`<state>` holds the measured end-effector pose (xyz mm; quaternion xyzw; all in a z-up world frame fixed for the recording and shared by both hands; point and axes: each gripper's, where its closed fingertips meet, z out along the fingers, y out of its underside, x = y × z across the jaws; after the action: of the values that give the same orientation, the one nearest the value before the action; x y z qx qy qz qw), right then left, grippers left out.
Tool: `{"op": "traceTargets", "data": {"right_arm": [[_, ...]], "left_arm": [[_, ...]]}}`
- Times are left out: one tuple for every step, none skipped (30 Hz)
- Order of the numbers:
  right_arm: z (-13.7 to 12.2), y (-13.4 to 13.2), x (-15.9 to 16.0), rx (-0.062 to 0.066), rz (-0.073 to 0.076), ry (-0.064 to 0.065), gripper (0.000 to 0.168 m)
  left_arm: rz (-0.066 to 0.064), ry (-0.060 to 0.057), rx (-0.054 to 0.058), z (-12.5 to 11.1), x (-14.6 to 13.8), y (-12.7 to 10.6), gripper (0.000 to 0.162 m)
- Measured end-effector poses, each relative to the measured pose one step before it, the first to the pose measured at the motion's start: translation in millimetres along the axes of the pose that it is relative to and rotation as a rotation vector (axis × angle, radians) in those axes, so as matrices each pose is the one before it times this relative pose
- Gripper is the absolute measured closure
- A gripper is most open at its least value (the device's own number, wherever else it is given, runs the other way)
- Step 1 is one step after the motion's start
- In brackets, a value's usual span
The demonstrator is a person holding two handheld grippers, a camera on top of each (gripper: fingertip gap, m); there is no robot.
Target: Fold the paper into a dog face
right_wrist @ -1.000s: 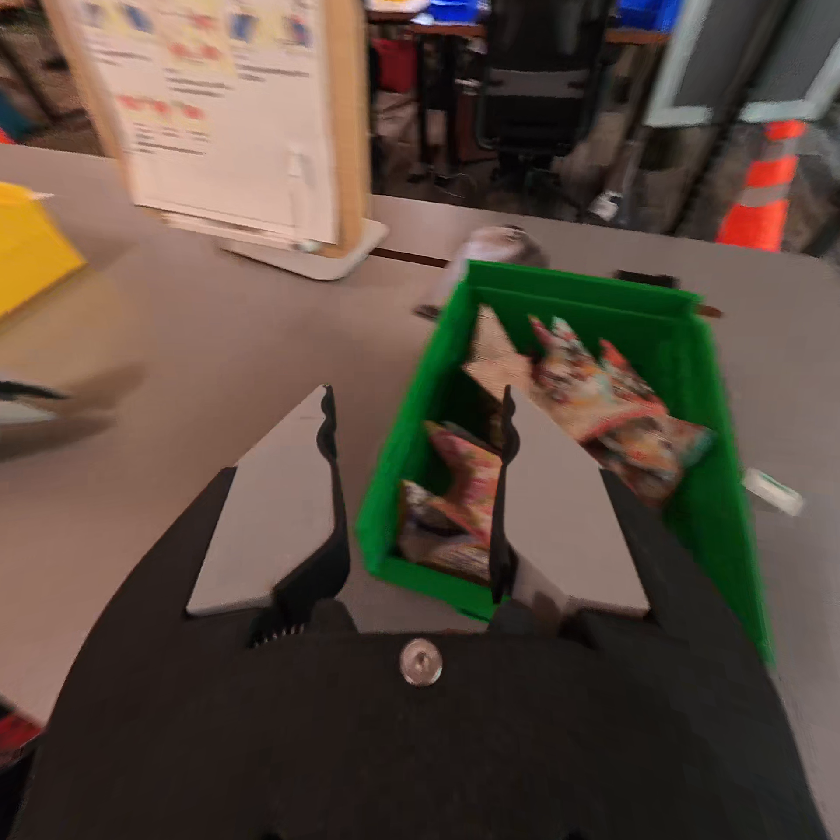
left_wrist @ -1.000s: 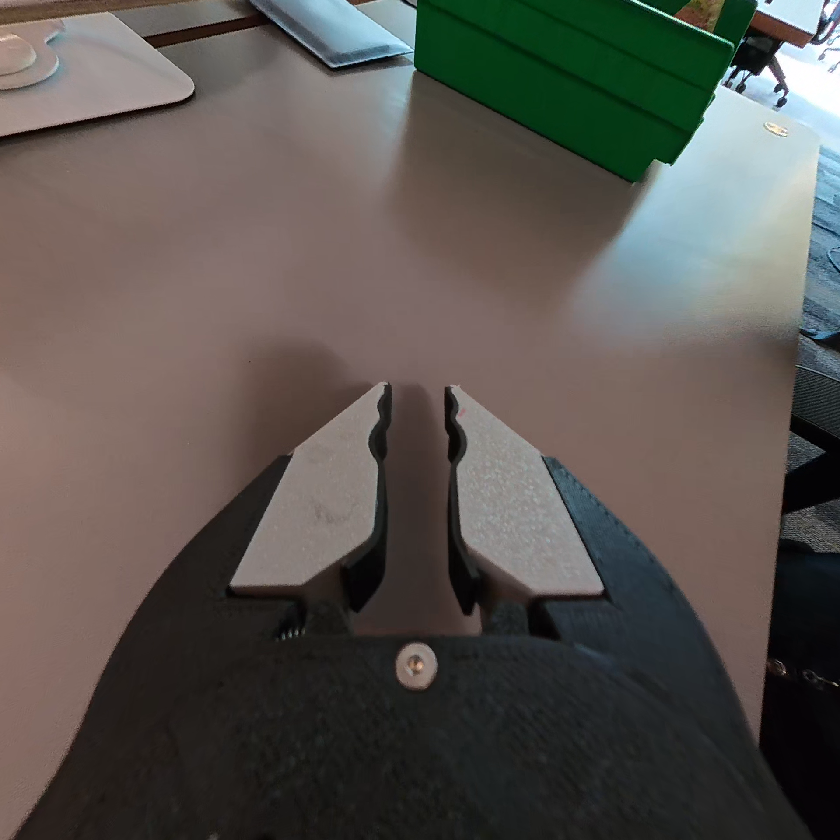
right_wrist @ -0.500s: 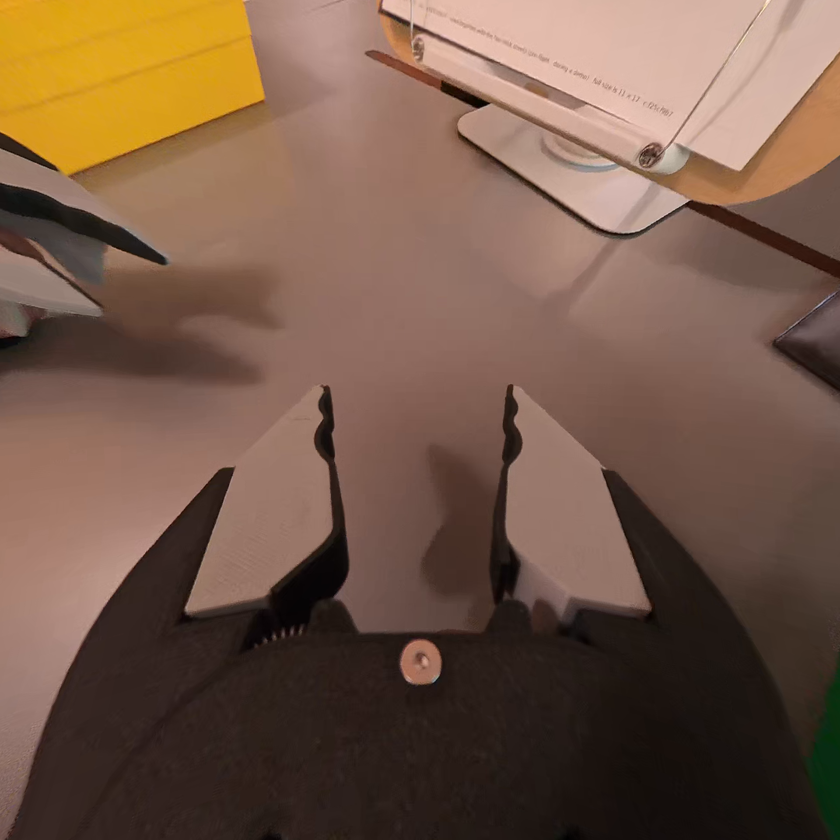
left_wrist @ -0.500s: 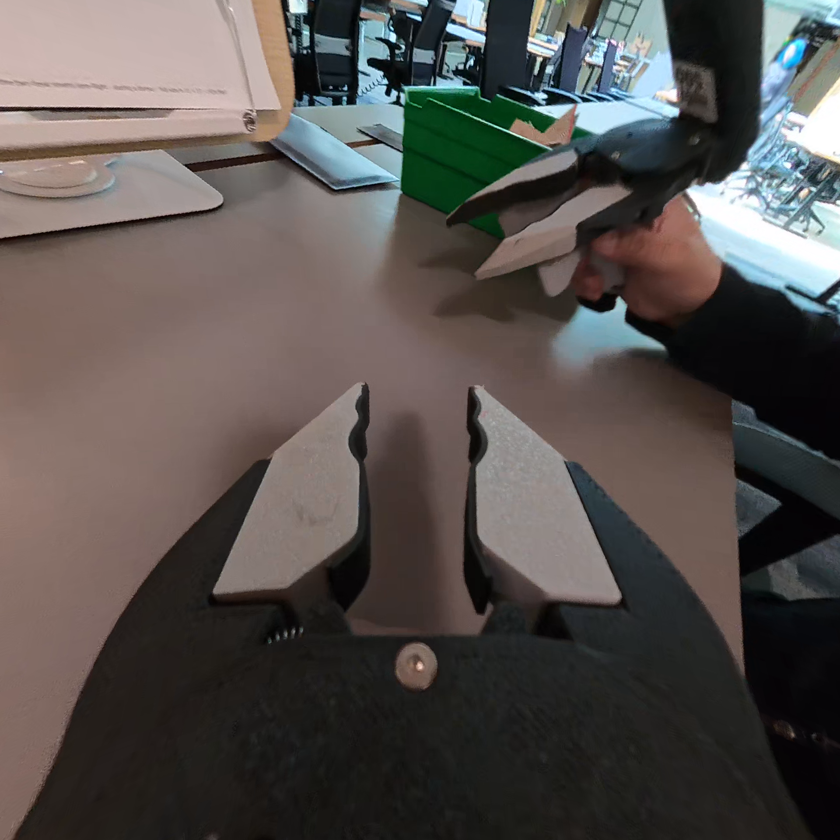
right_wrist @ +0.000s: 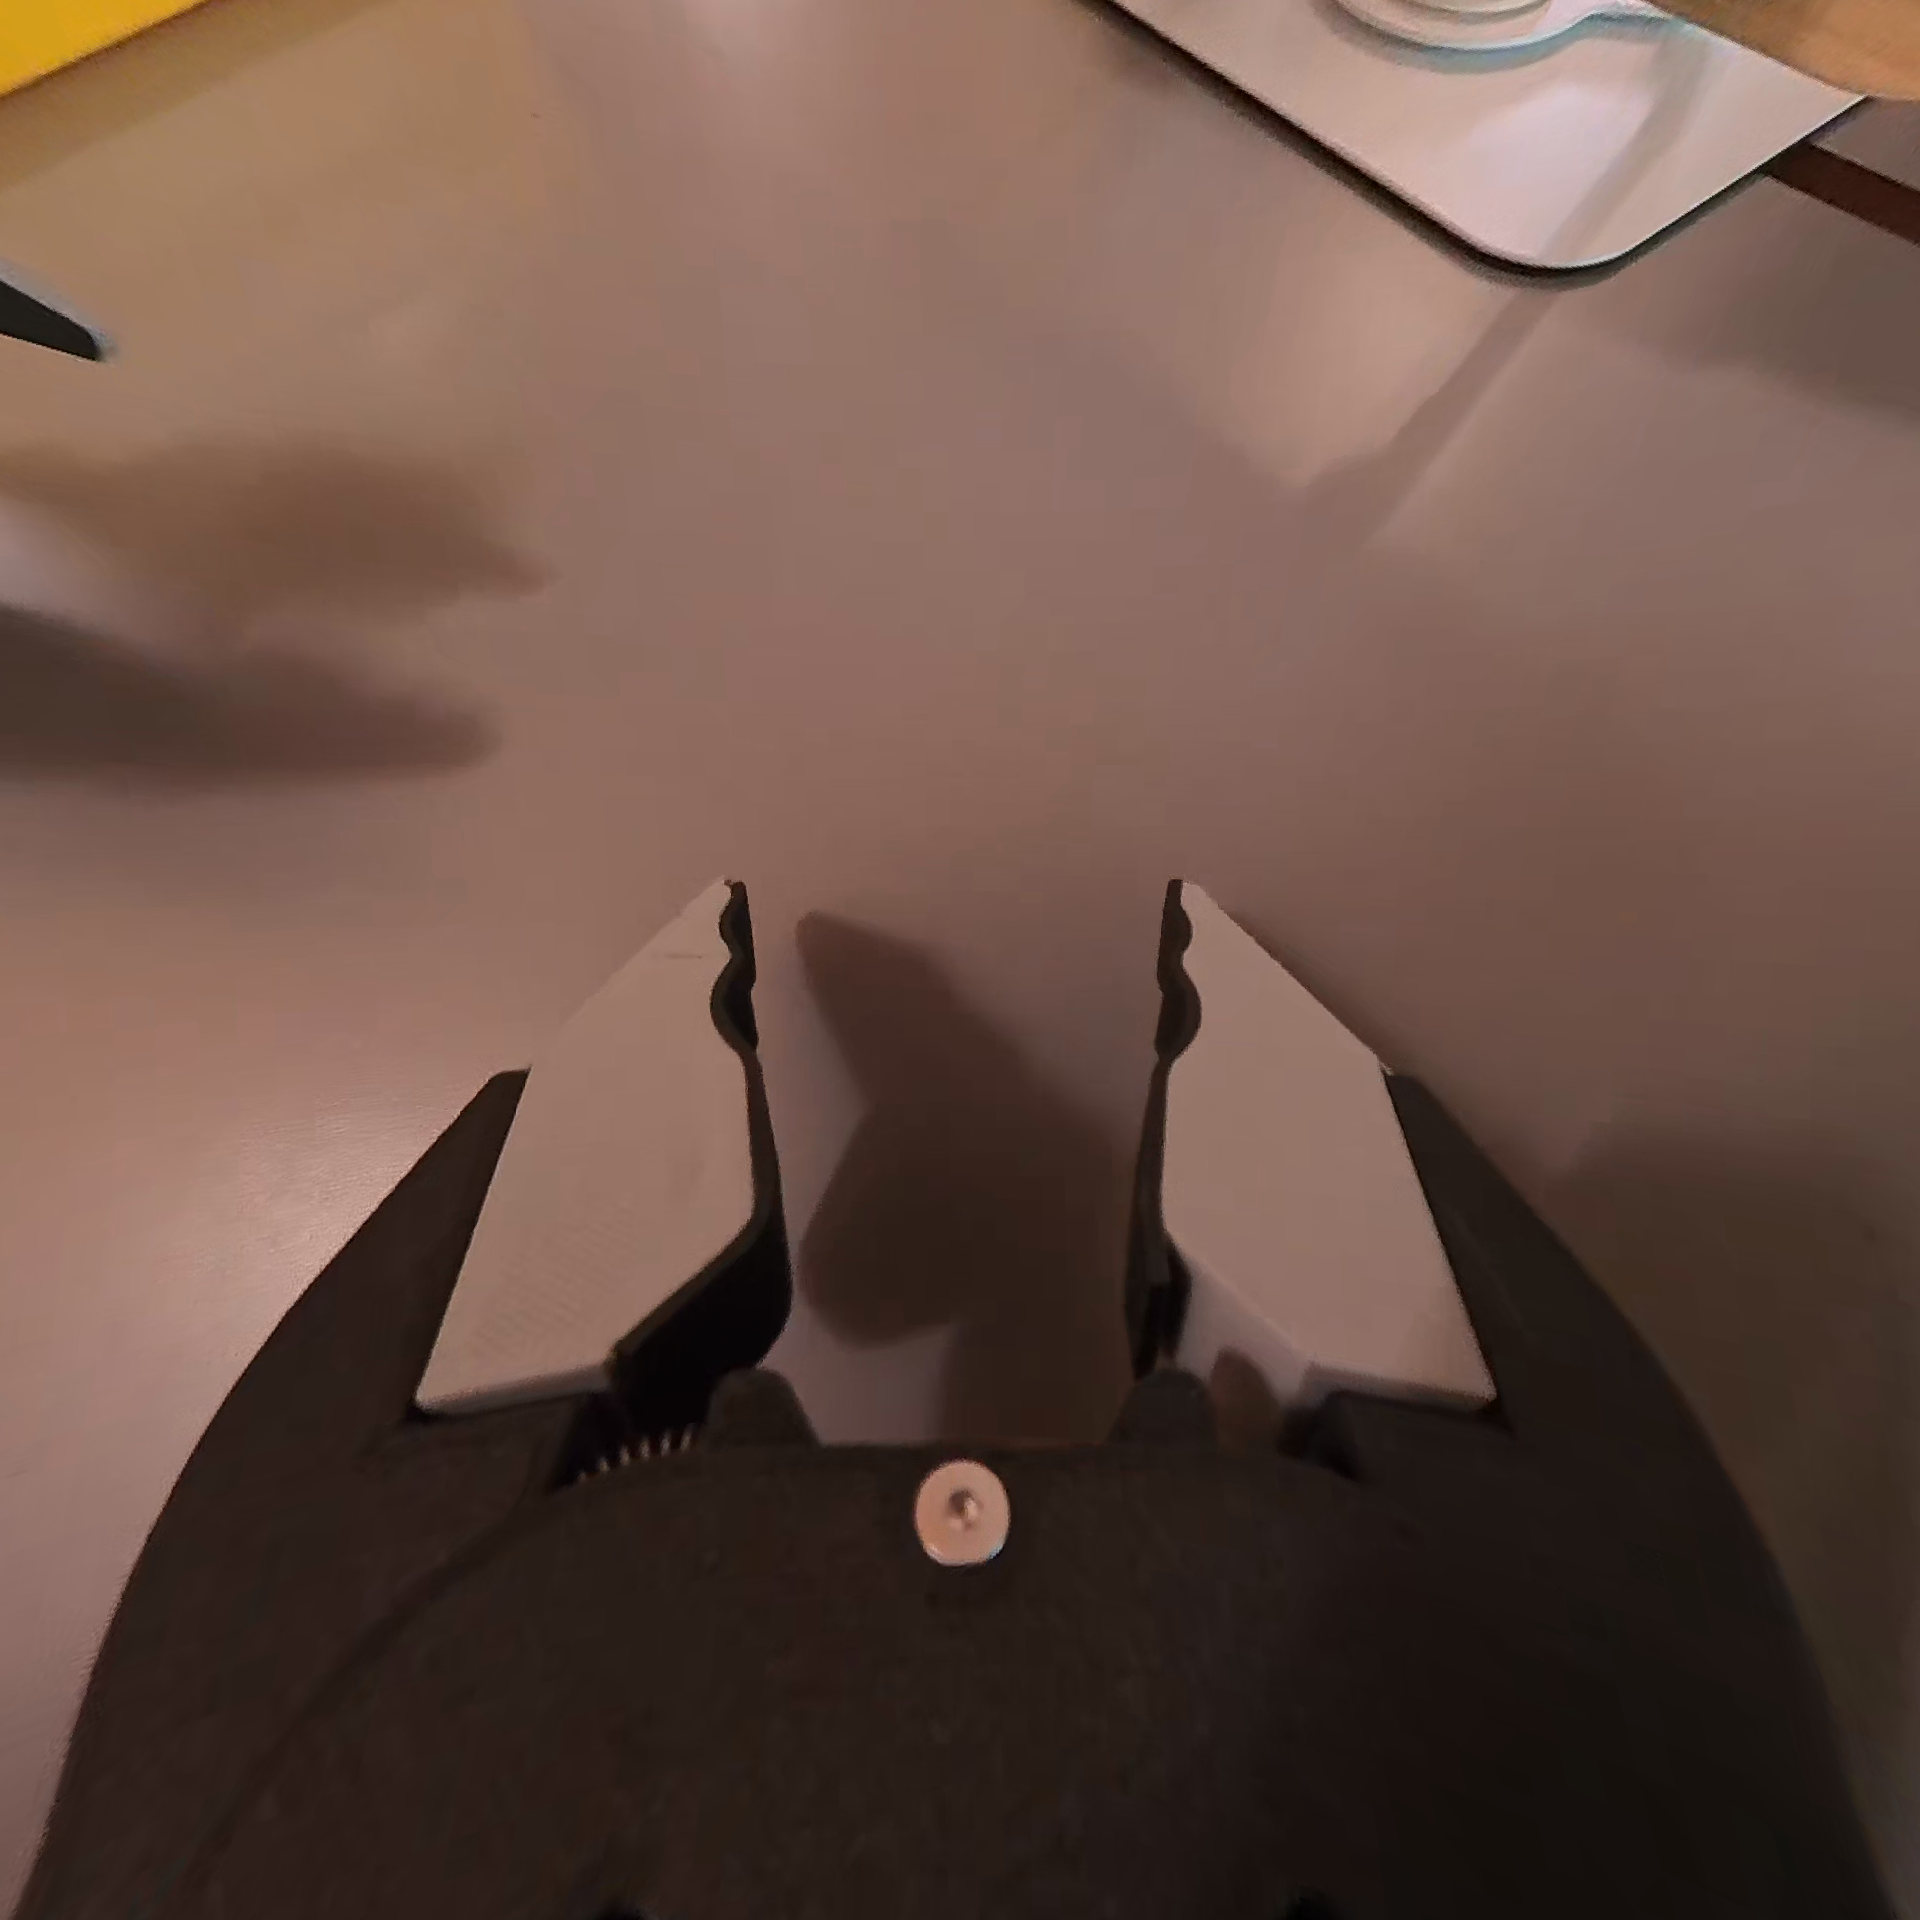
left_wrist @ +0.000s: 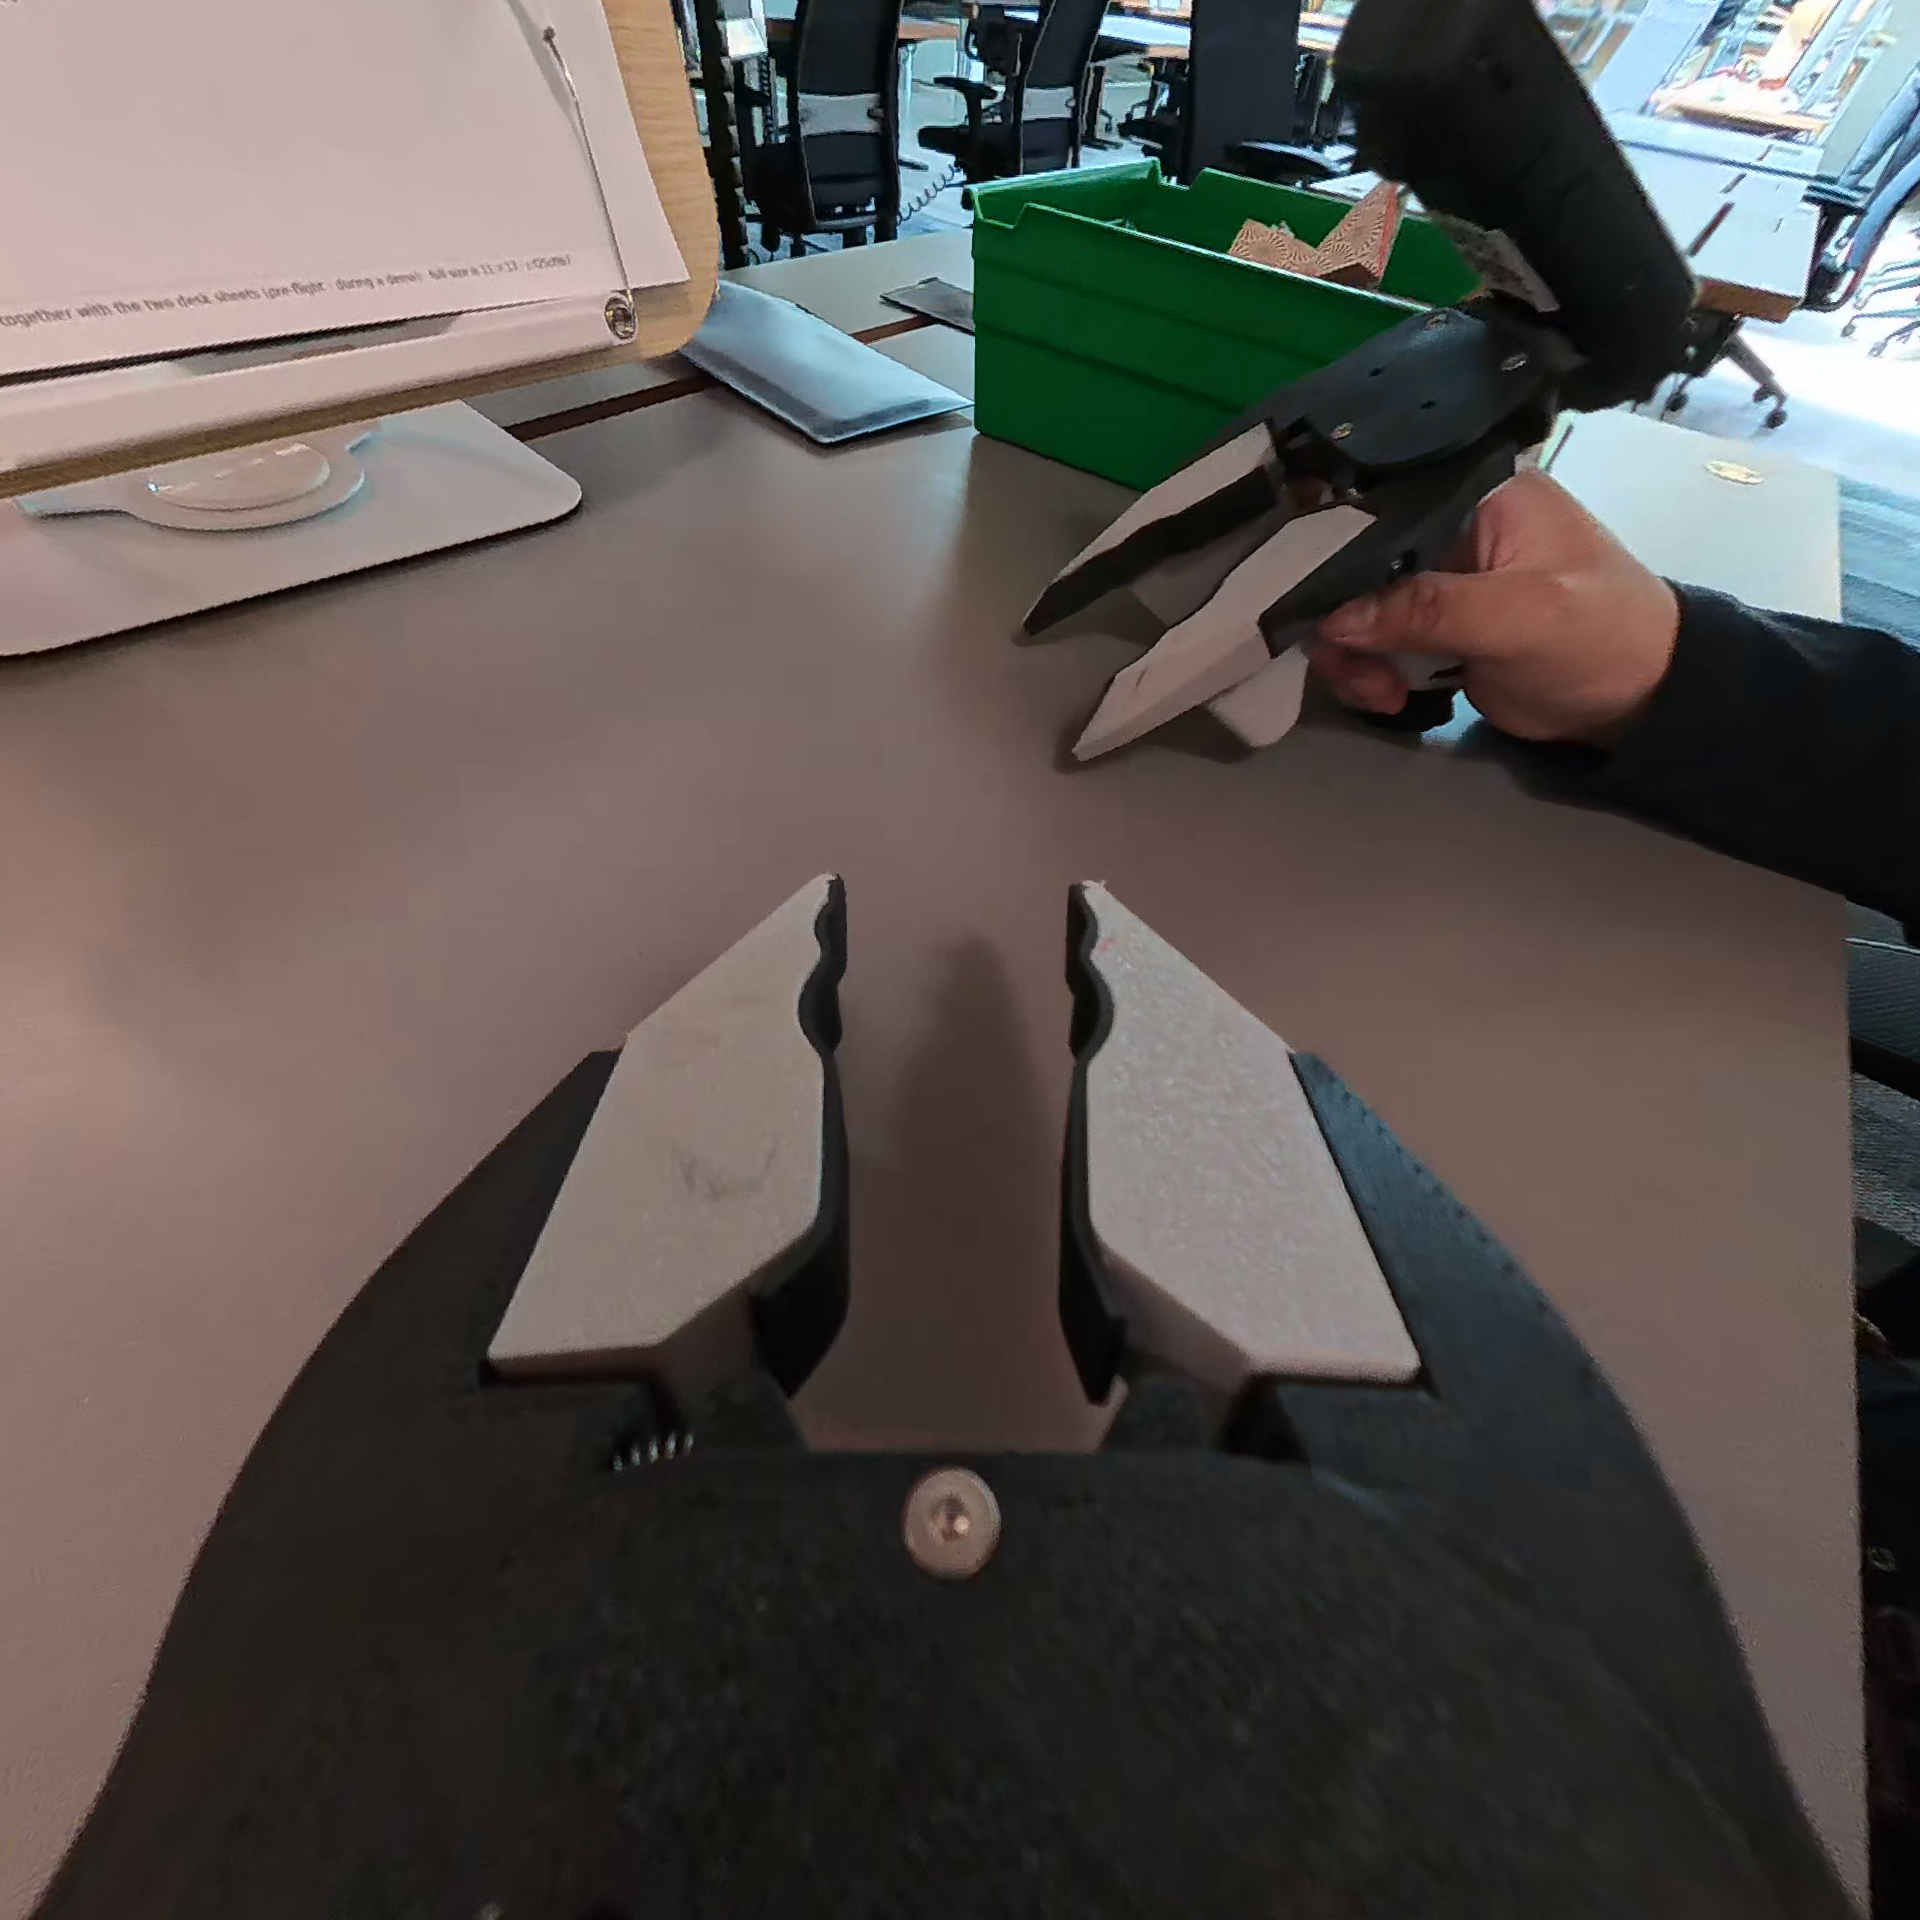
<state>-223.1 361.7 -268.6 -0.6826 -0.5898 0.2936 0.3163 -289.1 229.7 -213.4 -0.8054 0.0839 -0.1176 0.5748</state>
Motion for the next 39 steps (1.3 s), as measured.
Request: {"op": "traceTargets", "data": {"right_arm": [[1.21, 1.59, -0.66, -0.0127, 0.0005, -0.0066, 0.093], [1.34, 1.58, -0.87, -0.0127, 0.0011, -0.0079, 0.093], [1.18, 1.48, -0.75, -0.0118, 0.0019, -0.0069, 0.093], [0.89, 1.10, -0.04, -0.0091, 0.0032, -0.0029, 0.093], [0.46, 0.62, 0.30, -0.0050, 0.0033, -0.0001, 0.093], [0.00, 0.12, 0.31, -0.0001, 0.0026, 0.0013, 0.093], [-0.25, -0.24, 0.53, 0.0024, 0.0022, 0.0033, 0.094], [-0.20, -0.27, 0.20, 0.0022, 0.0009, 0.0010, 0.094], [-0.24, -0.19, -0.09, 0.0018, 0.0001, -0.0001, 0.094], [-0.18, -0.10, -0.09, 0.0016, 0.0003, -0.0007, 0.094], [-0.19, -0.08, -0.12, 0.0012, 0.0012, -0.0020, 0.094], [-0.20, -0.15, -0.22, 0.0019, 0.0015, -0.0047, 0.093], [-0.48, -0.36, -0.37, 0.0041, 0.0022, -0.0064, 0.093], [-0.74, -0.74, -0.40, 0.0065, 0.0015, -0.0077, 0.094], [-0.92, -0.99, -0.43, 0.0082, -0.0008, -0.0077, 0.095], [-1.20, -1.19, -0.34, 0.0107, -0.0038, -0.0051, 0.097], [-1.54, -1.49, 0.01, 0.0134, -0.0059, 0.0006, 0.098], [-1.60, -1.62, 0.33, 0.0138, -0.0067, 0.0054, 0.099], [-1.32, -1.12, 0.21, 0.0111, -0.0077, 0.0060, 0.100], [-1.00, -0.81, 0.01, 0.0074, -0.0085, 0.0059, 0.100], [-0.36, -0.33, -0.28, 0.0033, -0.0091, 0.0039, 0.101], [0.11, 0.24, -0.71, -0.0016, -0.0092, 0.0005, 0.101], [0.55, 0.64, -0.82, -0.0059, -0.0085, -0.0010, 0.102], [0.88, 0.88, -0.33, -0.0075, -0.0074, 0.0010, 0.102], [0.60, 0.71, -0.20, -0.0062, -0.0068, 0.0021, 0.102], [0.64, 0.43, -0.15, -0.0049, -0.0068, 0.0011, 0.102], [0.64, 0.32, -0.15, -0.0037, -0.0077, 0.0013, 0.103], [0.29, -0.24, -0.08, -0.0002, -0.0114, 0.0032, 0.105], [0.09, -0.82, 0.15, 0.0035, -0.0142, 0.0069, 0.107], [0.12, -0.73, 0.17, 0.0033, -0.0136, 0.0080, 0.108], [0.38, -0.25, 0.05, -0.0003, -0.0109, 0.0059, 0.108], [0.74, 0.29, -0.14, -0.0038, -0.0074, 0.0031, 0.109], [0.79, 0.38, -0.29, -0.0049, -0.0048, -0.0010, 0.108], [0.94, 0.29, -0.29, -0.0046, -0.0023, -0.0039, 0.108], [0.88, 0.41, -0.22, -0.0050, 0.0010, -0.0061, 0.108], [0.81, 0.33, -0.01, -0.0045, 0.0039, -0.0069, 0.108], [0.62, 0.01, 0.08, -0.0020, 0.0048, -0.0067, 0.107], [0.30, -0.34, 0.24, 0.0006, 0.0044, -0.0054, 0.107], [0.28, -0.37, 0.15, 0.0008, 0.0030, -0.0045, 0.107]], "left_arm": [[0.0015, 0.0015, 0.0022, -0.15, 0.40, -0.18, 0.122], [-0.0013, 0.0022, 0.0023, -0.11, 0.26, -0.36, 0.122], [-0.0026, 0.0028, 0.0026, -0.15, 0.15, -0.30, 0.122], [-0.0019, 0.0035, 0.0022, -0.02, 0.36, -0.28, 0.122], [-0.0014, 0.0014, 0.0010, 0.01, 0.10, -0.14, 0.122], [-0.0008, -0.0028, 0.0018, -0.11, -0.36, -0.29, 0.122], [0.0007, -0.0007, 0.0026, -0.18, 0.06, -0.33, 0.122], [0.0018, 0.0021, 0.0022, -0.09, 0.45, -0.31, 0.122], [0.0018, 0.0009, 0.0015, -0.01, 0.25, -0.15, 0.123], [0.0011, 0.0007, -0.0001, 0.26, 0.26, -0.05, 0.123], [0.0003, 0.0006, -0.0015, 0.50, 0.08, 0.02, 0.123], [0.0008, 0.0019, -0.0015, 0.47, 0.14, 0.02, 0.123], [0.0021, 0.0010, 0.0001, 0.31, 0.32, -0.08, 0.123], [0.0032, -0.0018, 0.0017, 0.12, -0.06, -0.31, 0.123], [0.0040, -0.0044, 0.0033, -0.10, -0.17, -0.50, 0.123], [0.0046, -0.0038, 0.0030, -0.10, -0.03, -0.46, 0.124], [0.0051, -0.0027, 0.0020, -0.15, 0.19, -0.32, 0.124], [0.0045, -0.0030, 0.0009, -0.13, 0.05, -0.11, 0.124], [0.0020, -0.0036, -0.0002, 0.19, -0.29, 0.00, 0.125], [-0.0004, -0.0035, -0.0014, 0.39, -0.51, 0.04, 0.125], [-0.0018, -0.0021, -0.0027, 0.52, -0.59, 0.24, 0.126], [-0.0008, -0.0002, -0.0015, 0.47, -0.14, 0.12, 0.126], [0.0031, 0.0008, -0.0001, 0.47, 0.28, -0.21, 0.126], [0.0073, -0.0020, -0.0012, 0.55, 0.38, 0.06, 0.126], [0.0112, -0.0032, -0.0048, 0.81, 0.71, 0.43, 0.127], [0.0142, -0.0053, -0.0080, 1.10, 0.79, 0.91, 0.127], [0.0179, -0.0089, -0.0081, 1.11, 0.54, 0.88, 0.128], [0.0213, -0.0137, -0.0061, 1.09, 0.30, 0.57, 0.129], [0.0227, -0.0200, -0.0017, 0.70, -0.59, -0.15, 0.129], [0.0210, -0.0194, 0.0014, 0.50, -0.70, -0.43, 0.129], [0.0124, -0.0153, -0.0004, 0.53, -0.90, -0.21, 0.127], [0.0004, -0.0088, -0.0054, 0.79, -1.01, 0.54, 0.122], [-0.0086, -0.0041, -0.0079, 0.73, -1.33, 1.10, 0.117], [-0.0123, -0.0091, -0.0042, 0.50, -2.42, 0.48, 0.112], [-0.0097, -0.0113, -0.0006, 0.06, -2.36, 0.05, 0.109], [-0.0017, -0.0058, -0.0004, 0.05, -0.80, 0.04, 0.108], [0.0076, -0.0041, -0.0019, 0.20, 0.25, 0.15, 0.107], [0.0166, -0.0058, -0.0039, 0.33, 1.06, 0.29, 0.106], [0.0240, -0.0058, -0.0067, 0.81, 1.87, 0.65, 0.105]]}}
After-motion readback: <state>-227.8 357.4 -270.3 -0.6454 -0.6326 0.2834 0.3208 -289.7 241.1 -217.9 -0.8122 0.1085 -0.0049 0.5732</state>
